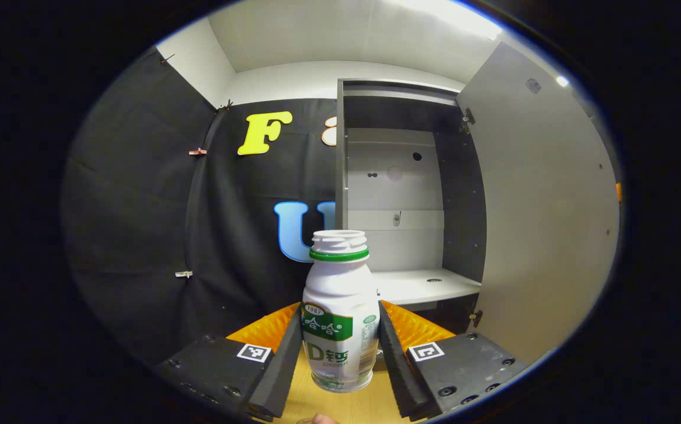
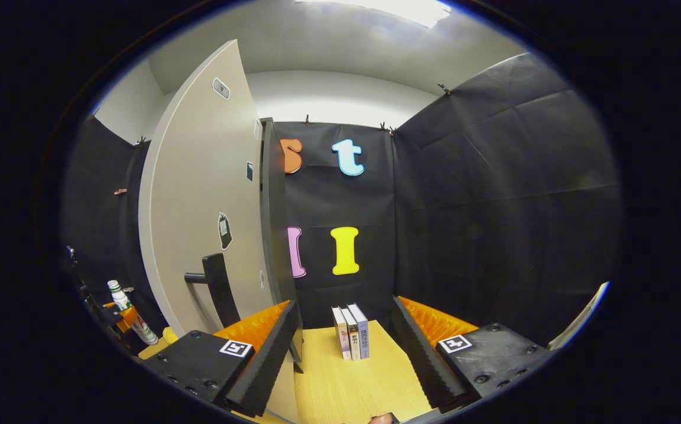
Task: Open the cabinet door with the right hand, grasp the bottle in the cabinet with the left hand and place it on the coaster, then close the cabinet door with the right hand.
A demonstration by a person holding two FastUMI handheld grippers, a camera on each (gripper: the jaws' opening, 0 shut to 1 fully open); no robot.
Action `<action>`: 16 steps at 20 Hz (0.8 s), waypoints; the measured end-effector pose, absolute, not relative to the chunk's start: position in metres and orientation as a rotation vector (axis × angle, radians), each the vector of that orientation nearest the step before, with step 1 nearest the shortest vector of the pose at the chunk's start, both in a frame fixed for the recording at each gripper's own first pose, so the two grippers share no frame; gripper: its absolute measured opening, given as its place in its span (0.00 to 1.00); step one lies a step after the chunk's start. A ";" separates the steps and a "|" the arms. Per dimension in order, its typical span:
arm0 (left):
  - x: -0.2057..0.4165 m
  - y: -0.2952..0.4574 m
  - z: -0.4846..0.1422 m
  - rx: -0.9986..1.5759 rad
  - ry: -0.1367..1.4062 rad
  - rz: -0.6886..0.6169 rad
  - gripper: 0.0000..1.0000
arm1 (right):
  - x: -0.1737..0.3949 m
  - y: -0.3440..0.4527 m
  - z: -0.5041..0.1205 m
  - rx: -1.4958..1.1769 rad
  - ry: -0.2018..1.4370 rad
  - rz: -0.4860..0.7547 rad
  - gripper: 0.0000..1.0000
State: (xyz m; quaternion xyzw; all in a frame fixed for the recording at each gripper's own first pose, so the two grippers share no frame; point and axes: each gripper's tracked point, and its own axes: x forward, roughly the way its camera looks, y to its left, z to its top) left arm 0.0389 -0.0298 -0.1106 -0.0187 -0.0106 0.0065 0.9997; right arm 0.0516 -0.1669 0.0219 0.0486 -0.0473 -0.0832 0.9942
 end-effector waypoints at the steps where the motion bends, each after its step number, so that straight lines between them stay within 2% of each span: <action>1: 0.033 -0.028 -0.121 -0.041 -0.026 0.008 0.70 | 0.051 -0.167 0.023 0.097 -0.101 -0.170 0.99; 10: 0.005 -0.015 -0.226 -0.041 0.035 -0.030 0.70 | 0.045 -0.163 0.026 0.012 -0.149 -0.225 0.99; 16: 0.002 -0.010 -0.292 -0.035 0.063 -0.071 0.70 | 0.048 -0.154 0.025 0.026 -0.128 -0.206 0.99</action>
